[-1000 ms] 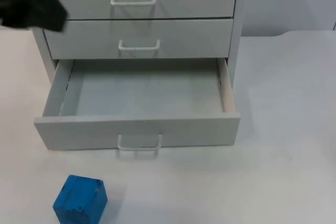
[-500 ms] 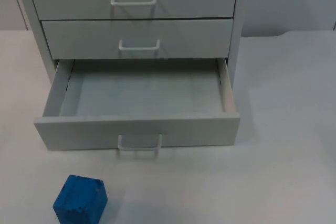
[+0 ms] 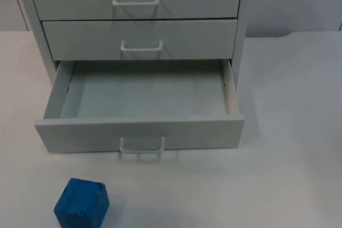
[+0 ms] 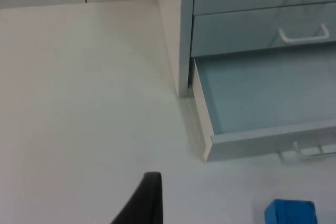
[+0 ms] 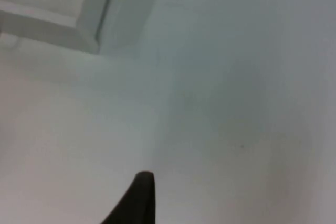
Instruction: Open the drawer with the left hand, place the block into the drawer with the right hand, then close the drawer with the left hand.
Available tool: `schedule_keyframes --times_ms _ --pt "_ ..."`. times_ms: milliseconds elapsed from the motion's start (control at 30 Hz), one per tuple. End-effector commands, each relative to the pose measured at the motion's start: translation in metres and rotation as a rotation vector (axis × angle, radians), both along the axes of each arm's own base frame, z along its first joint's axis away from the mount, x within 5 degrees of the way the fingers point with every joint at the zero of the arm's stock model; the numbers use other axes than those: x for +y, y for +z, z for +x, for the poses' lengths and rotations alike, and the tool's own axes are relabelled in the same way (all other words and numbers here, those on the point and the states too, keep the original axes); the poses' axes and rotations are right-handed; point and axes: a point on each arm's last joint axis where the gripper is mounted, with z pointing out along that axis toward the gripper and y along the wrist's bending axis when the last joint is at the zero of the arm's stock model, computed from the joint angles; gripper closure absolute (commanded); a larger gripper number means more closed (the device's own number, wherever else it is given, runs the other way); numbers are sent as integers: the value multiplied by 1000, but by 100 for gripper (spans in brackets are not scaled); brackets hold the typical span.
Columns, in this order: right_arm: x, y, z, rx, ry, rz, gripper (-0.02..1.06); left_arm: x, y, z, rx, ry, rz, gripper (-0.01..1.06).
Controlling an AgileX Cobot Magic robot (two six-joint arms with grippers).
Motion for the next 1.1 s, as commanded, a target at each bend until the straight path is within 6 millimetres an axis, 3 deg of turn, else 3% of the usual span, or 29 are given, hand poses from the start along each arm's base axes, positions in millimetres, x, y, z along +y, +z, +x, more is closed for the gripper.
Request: schedule_keyframes --times_ms 0,100,233,267,433,467,633,667,833,1067 --pt "11 5 5 16 67 -4 7 -1 -3 -2 24 3 -18 0" --pt "28 13 13 34 130 7 7 0 -4 -2 38 3 -15 0" --pt "81 22 37 41 285 -65 9 0 -6 -4 62 5 -14 0" --pt "81 22 37 41 285 -65 9 0 -6 -4 62 5 -14 0" --pt "167 1 52 44 461 -255 9 0 -6 -4 64 5 -13 0" --pt "167 1 52 44 461 -255 9 0 -6 -4 64 5 -13 0" --pt "247 -28 58 64 623 -320 9 0 -6 -4 64 5 -11 0" --pt "247 -28 58 64 623 -320 9 0 -6 -4 64 5 -11 0" --pt "302 -59 67 62 705 -342 13 0 -6 -4 63 4 -10 0" --pt "341 -82 67 43 784 -348 13 0 -6 -4 63 4 -10 0"
